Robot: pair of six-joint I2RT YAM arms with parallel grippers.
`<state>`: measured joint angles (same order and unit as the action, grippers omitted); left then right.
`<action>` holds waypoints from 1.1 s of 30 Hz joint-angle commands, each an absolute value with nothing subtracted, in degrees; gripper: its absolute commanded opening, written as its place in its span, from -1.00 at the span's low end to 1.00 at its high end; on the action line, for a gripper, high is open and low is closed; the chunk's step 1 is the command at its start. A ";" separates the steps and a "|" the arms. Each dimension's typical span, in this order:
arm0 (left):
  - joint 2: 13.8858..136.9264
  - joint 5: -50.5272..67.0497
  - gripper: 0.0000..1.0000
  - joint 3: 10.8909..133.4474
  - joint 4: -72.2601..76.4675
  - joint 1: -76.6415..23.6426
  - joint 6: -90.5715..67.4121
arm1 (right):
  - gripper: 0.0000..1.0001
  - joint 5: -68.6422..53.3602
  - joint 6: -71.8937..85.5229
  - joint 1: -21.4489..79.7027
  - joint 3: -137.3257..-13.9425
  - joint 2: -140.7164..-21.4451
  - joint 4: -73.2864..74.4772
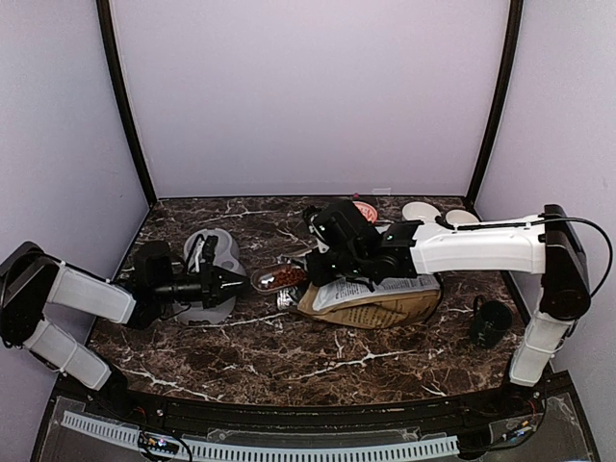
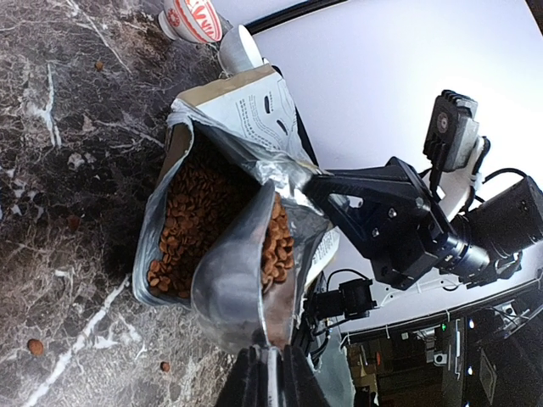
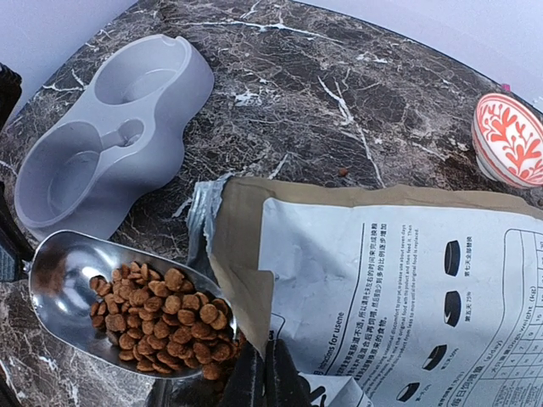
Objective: Serve the pet food
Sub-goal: Place the pet food in the pet food bowl.
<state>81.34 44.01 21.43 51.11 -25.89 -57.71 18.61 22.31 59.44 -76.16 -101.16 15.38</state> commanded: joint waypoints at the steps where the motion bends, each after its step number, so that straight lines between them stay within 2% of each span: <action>1: 78.15 46.66 -1.00 20.92 55.98 -24.99 -58.49 | -1.00 20.05 23.36 56.90 -76.24 -97.56 11.68; 21: 72.61 45.07 -1.00 23.71 56.53 -23.36 -64.97 | -1.00 18.46 24.39 54.94 -73.34 -96.85 10.17; 33: 73.77 43.29 -1.00 28.43 57.28 -23.23 -69.57 | -1.00 17.21 23.13 54.50 -71.40 -97.28 8.14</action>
